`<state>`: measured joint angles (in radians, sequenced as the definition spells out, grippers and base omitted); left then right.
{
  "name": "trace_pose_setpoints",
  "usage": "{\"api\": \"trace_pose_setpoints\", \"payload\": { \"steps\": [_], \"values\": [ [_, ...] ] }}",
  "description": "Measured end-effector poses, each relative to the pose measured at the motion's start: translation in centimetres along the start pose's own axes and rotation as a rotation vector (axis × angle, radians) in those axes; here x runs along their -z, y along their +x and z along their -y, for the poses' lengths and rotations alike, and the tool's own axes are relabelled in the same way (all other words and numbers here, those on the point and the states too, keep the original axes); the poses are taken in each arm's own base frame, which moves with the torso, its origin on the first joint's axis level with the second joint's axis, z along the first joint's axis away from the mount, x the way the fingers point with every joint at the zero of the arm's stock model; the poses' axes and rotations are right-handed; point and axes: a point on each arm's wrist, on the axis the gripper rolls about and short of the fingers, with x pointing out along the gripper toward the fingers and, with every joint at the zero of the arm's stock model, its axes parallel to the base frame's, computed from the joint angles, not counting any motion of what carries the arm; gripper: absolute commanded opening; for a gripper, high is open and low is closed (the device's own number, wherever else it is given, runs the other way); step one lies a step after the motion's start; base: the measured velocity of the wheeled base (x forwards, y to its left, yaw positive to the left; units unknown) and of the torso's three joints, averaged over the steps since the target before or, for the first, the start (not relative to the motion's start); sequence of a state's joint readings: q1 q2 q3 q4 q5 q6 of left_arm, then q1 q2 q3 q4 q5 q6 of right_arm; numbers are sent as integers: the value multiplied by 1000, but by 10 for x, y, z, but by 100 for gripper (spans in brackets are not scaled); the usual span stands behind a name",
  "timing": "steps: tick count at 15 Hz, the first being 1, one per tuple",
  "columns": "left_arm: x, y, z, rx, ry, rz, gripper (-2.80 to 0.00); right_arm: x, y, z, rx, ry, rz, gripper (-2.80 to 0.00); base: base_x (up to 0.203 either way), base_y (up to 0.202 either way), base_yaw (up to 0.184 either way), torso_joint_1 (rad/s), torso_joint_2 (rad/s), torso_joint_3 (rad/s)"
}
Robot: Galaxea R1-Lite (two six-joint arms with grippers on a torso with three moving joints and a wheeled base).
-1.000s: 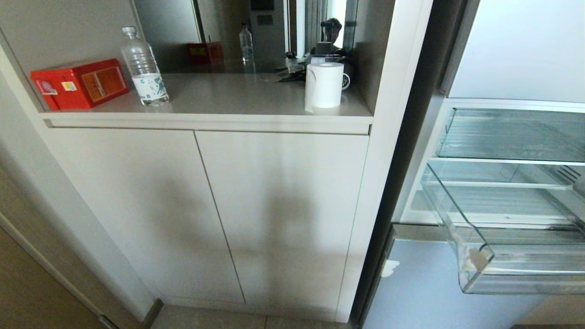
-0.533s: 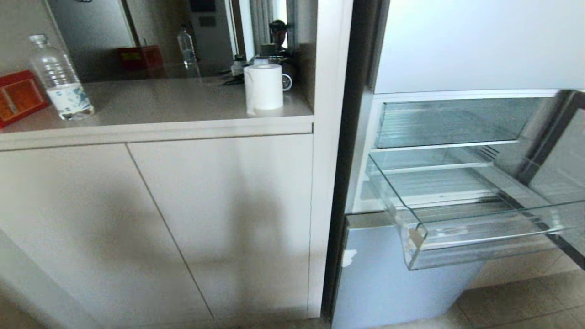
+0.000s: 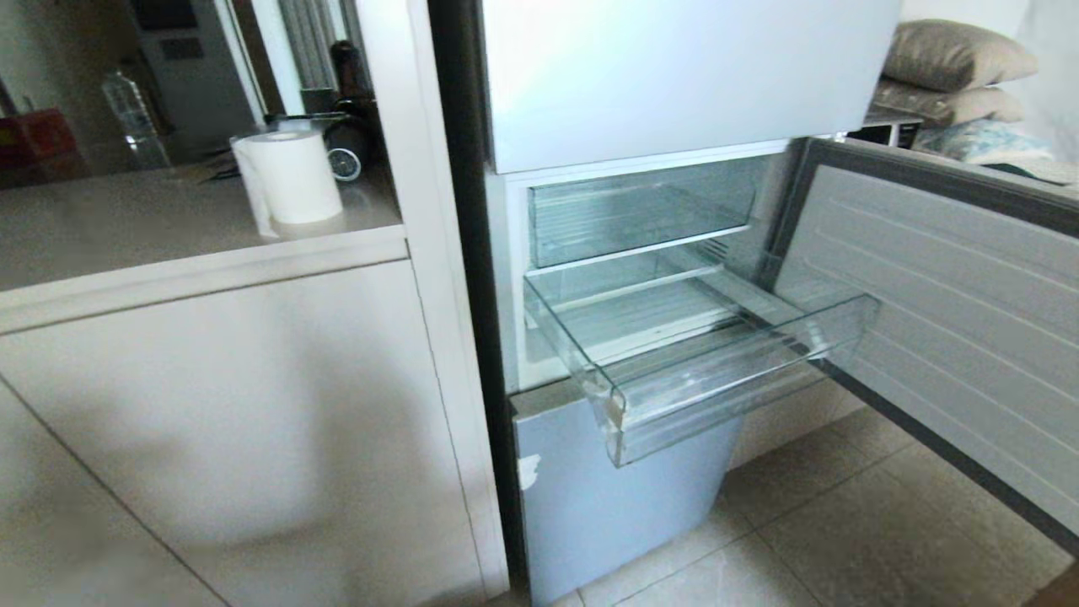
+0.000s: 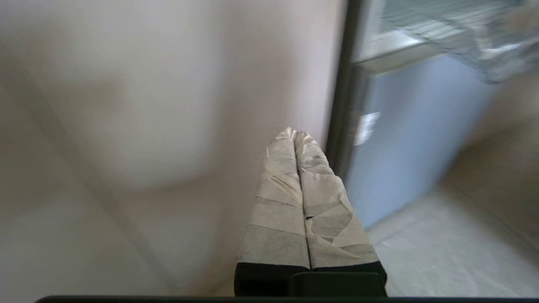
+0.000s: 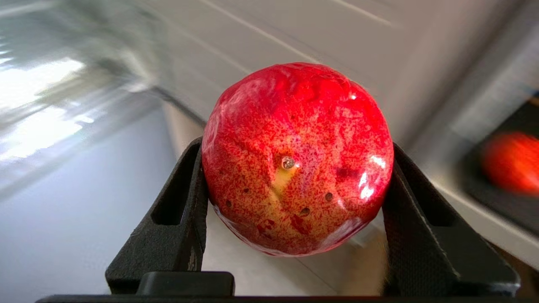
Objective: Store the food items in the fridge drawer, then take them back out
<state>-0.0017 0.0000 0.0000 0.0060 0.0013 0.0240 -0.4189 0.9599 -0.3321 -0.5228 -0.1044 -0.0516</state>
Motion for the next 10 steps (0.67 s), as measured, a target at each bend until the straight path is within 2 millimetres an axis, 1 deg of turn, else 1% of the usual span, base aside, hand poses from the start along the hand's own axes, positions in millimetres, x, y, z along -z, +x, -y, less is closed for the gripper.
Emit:
{"api": "trace_pose_setpoints", "payload": {
  "steps": [2, 3, 5, 8, 10],
  "values": [
    [0, 0, 0, 0, 0, 0, -280, 2, -2, 0, -3, 26, -5, -280, 0, 8, -144, -1, 3, 0],
    [0, 0, 0, 0, 0, 0, -280, 2, -2, 1, 3, 47, -3, -280, 2, 2, -69, 2, 2, 2],
    [0, 0, 0, 0, 0, 0, -280, -1, 0, 7, 58, 102, 1, -280, 0, 0, 0, 0, 0, 0],
    [0, 0, 0, 0, 0, 0, -280, -5, 6, 25, 206, 249, 10, -280, 0, 0, 0, 0, 0, 0],
    [0, 0, 0, -1, 0, 0, -280, -2, 9, 35, 283, 348, 3, -280, 0, 0, 0, 0, 0, 0]
  ]
}}
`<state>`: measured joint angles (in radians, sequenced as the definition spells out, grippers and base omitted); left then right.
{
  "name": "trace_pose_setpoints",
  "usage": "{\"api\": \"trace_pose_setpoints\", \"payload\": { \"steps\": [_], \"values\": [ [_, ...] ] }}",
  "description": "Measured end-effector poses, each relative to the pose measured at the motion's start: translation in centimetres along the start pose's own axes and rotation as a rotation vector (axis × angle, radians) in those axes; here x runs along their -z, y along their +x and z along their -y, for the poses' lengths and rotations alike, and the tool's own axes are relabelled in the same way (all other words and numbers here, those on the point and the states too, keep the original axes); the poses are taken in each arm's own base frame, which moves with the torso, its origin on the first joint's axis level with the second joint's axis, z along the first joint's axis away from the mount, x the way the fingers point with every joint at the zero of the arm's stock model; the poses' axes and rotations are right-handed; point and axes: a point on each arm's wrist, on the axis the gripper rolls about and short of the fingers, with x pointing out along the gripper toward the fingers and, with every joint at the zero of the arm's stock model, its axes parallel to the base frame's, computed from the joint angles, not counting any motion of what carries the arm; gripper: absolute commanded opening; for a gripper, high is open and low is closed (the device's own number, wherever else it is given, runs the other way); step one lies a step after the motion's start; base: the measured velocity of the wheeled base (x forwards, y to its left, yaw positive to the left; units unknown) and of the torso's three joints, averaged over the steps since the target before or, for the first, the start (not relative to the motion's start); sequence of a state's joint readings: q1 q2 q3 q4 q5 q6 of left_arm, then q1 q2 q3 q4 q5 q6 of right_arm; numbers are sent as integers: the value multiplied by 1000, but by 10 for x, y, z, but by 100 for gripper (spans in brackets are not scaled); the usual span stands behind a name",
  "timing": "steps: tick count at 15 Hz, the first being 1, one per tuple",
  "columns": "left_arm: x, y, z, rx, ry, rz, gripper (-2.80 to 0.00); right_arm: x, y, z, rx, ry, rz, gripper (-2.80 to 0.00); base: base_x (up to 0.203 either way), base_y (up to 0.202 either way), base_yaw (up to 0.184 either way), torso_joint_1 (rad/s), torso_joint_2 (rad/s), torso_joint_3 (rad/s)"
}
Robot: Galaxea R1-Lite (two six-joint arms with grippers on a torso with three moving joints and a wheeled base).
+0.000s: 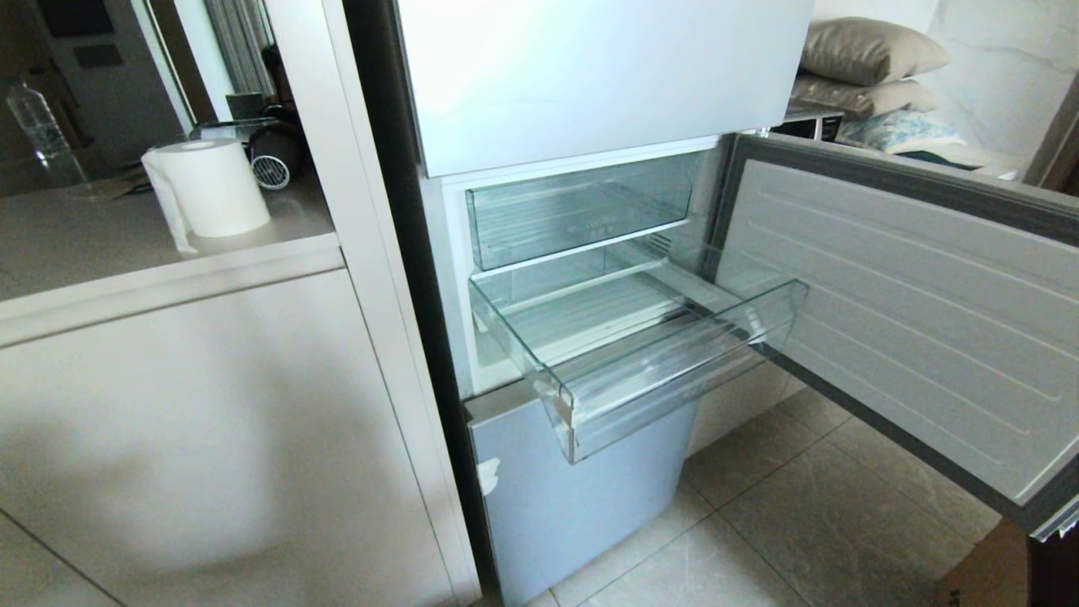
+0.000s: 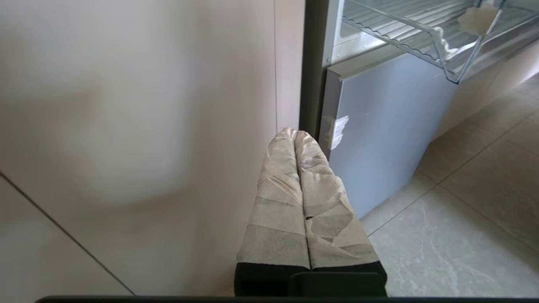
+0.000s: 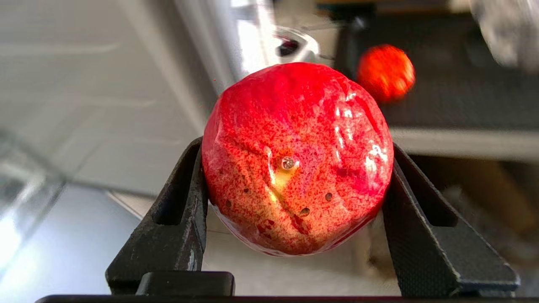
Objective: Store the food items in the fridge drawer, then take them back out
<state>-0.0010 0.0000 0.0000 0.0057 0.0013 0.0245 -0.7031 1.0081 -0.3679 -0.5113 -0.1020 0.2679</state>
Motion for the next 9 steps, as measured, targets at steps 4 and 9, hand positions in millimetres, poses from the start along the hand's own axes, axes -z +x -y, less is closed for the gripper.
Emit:
{"api": "trace_pose_setpoints", "payload": {
  "steps": [4, 9],
  "values": [
    [0, 0, 0, 1, 0, 0, -280, -6, 22, 24, 185, 99, -4, -280, 0, 0, 0, 0, 0, 0],
    [0, 0, 0, 1, 0, 0, -280, -27, 59, 76, 291, 206, -17, -280, 0, 0, 0, 0, 0, 0]
  ]
}}
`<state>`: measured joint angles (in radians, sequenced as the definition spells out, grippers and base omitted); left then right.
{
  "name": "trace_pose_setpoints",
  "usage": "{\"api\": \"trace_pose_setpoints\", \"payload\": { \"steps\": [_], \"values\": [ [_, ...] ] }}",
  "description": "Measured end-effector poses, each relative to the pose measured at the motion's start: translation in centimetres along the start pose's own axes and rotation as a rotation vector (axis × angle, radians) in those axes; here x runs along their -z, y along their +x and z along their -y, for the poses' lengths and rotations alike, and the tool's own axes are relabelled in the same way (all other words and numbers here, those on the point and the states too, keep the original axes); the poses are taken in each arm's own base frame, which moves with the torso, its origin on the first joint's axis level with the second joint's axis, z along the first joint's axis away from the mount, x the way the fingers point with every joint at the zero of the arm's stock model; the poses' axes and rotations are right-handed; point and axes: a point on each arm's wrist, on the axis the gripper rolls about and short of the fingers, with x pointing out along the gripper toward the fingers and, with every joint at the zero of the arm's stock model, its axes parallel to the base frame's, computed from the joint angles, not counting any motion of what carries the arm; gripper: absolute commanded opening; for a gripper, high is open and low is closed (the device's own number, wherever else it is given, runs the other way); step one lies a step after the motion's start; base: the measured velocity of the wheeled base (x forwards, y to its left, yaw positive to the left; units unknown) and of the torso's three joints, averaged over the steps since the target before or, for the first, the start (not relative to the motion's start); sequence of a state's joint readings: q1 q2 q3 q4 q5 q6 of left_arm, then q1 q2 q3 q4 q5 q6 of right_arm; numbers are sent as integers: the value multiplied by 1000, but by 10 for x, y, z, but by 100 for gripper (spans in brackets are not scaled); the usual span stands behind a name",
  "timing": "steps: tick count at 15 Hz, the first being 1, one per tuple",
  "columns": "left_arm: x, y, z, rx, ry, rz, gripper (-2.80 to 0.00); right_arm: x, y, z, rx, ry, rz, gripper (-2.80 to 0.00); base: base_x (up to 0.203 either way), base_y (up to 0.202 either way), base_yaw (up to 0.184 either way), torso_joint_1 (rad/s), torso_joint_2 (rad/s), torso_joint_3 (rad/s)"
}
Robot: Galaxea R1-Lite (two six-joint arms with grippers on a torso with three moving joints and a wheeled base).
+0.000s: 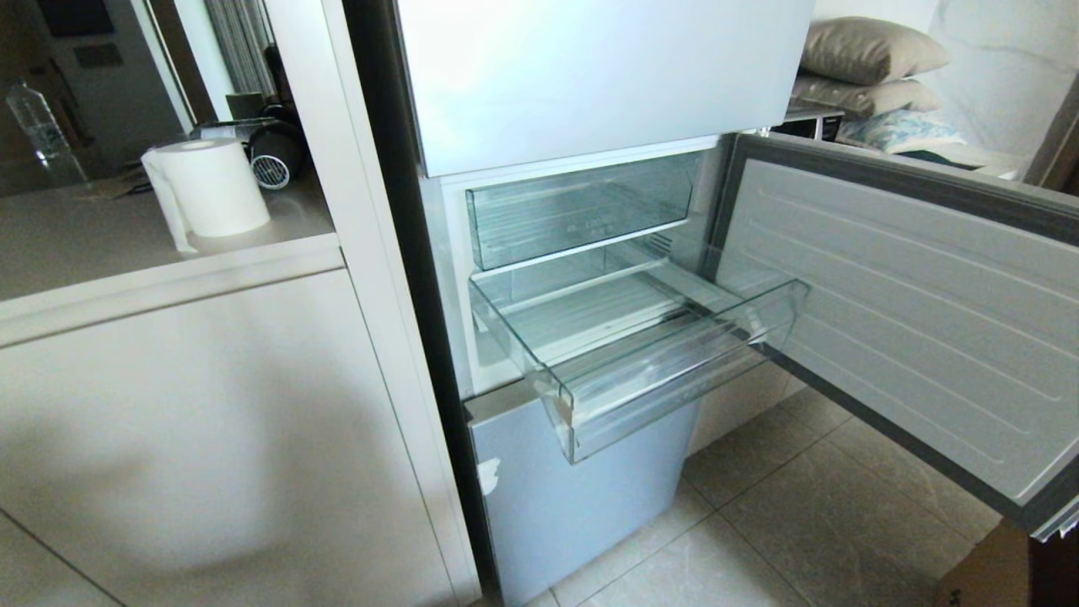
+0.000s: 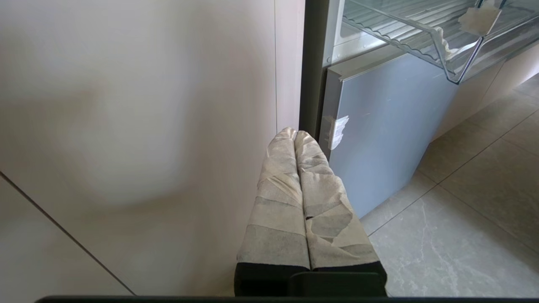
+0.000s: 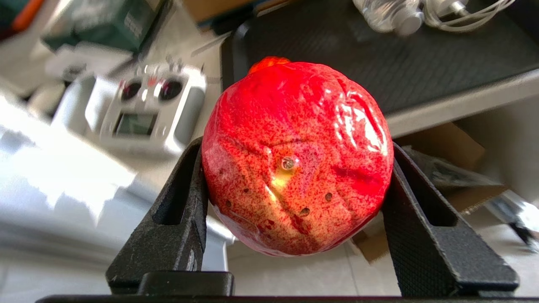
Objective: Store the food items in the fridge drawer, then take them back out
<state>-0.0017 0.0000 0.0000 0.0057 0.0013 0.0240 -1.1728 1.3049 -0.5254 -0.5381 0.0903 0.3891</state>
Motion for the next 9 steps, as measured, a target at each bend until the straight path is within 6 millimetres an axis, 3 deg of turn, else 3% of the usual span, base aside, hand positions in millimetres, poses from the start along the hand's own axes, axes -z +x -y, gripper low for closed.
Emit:
{"api": "trace_pose_setpoints", "payload": {
  "steps": [3, 5, 9],
  "values": [
    [0, 0, 0, 0, 0, 0, -280, -6, 20, 20, -29, -45, -38, -280, 0, 0, 0, 0, 0, 0],
    [0, 0, 0, 0, 0, 0, -280, -6, 43, 32, -32, -71, -53, -280, 0, 0, 0, 0, 0, 0],
    [0, 0, 0, 0, 0, 0, -280, 0, 113, 55, -112, -109, -25, -280, 0, 0, 0, 0, 0, 0]
  ]
}}
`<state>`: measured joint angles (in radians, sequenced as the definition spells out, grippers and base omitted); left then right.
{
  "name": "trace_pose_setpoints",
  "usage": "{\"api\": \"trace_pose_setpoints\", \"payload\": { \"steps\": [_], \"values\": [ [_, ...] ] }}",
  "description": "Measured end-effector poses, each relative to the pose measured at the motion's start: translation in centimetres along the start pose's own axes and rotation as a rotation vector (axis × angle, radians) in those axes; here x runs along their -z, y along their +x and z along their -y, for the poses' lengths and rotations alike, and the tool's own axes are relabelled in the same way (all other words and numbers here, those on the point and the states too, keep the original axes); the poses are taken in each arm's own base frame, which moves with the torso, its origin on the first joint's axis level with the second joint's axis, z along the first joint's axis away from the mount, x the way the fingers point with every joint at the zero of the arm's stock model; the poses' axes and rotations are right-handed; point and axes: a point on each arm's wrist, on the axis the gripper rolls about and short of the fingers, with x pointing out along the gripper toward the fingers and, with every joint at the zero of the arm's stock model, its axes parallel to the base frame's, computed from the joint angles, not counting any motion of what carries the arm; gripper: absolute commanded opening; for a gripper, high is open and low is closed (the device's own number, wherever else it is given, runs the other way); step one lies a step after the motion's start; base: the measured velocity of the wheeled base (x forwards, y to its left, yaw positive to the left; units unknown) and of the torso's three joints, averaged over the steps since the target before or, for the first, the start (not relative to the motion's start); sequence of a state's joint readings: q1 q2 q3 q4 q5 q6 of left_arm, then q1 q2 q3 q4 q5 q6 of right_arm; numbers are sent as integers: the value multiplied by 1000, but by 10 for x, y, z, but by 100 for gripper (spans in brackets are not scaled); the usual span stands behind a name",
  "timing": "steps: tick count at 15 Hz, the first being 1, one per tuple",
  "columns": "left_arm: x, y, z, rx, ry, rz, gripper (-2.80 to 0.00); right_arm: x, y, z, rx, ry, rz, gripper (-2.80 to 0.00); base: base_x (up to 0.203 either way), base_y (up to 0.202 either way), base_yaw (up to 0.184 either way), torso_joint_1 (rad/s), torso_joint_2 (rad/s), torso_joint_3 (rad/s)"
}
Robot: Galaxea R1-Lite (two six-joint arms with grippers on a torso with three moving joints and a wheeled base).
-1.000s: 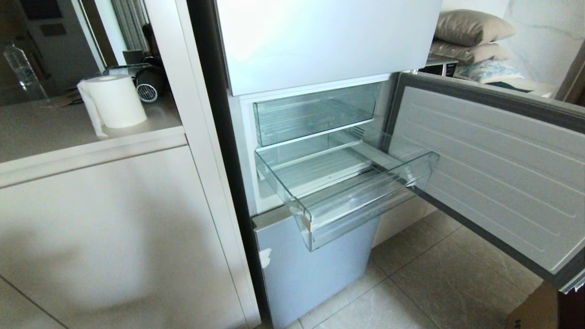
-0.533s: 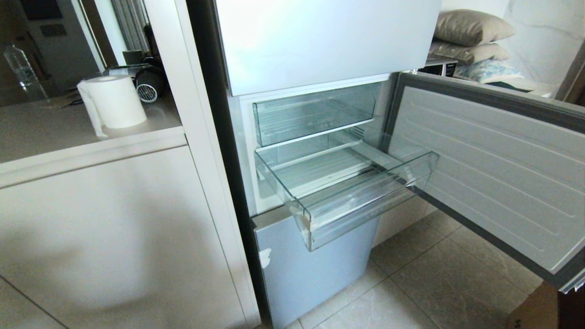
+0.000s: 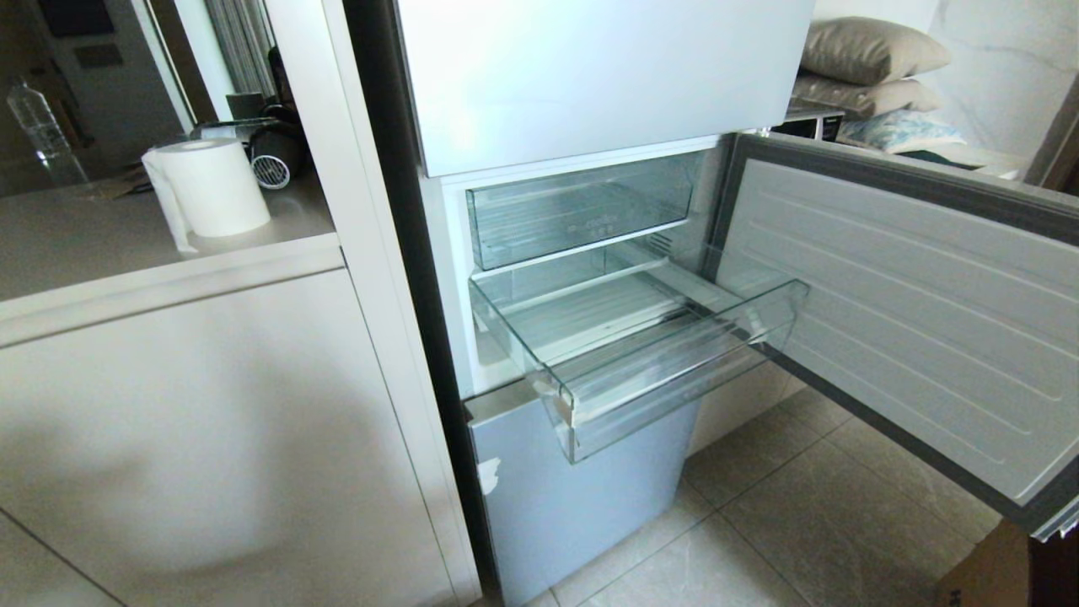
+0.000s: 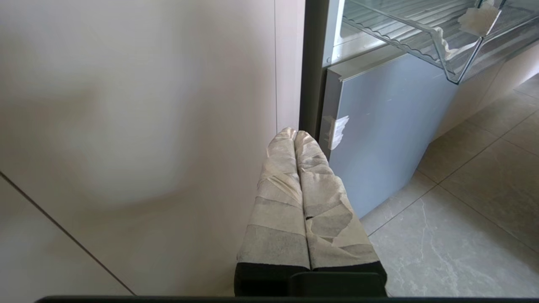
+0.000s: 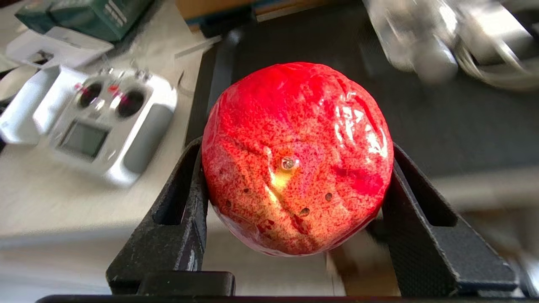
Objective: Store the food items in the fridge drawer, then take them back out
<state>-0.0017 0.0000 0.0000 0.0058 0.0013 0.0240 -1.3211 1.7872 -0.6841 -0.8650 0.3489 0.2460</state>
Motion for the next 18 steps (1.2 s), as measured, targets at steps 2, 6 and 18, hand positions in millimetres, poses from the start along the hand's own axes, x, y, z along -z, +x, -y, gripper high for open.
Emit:
{"api": "trace_pose_setpoints", "payload": {
  "steps": [2, 6, 18],
  "values": [
    [0, 0, 0, 0, 0, 0, -280, 4, 35, 14, -34, -16, 22, -280, 0, 0, 0, 0, 0, 0],
    [0, 0, 0, 0, 0, 0, -280, 16, 80, 32, -149, -16, -9, -280, 0, 0, 0, 0, 0, 0],
    [0, 0, 0, 0, 0, 0, -280, 33, 99, 42, -146, -1, -50, 0, 0, 0, 0, 0, 0, 0]
  ]
}}
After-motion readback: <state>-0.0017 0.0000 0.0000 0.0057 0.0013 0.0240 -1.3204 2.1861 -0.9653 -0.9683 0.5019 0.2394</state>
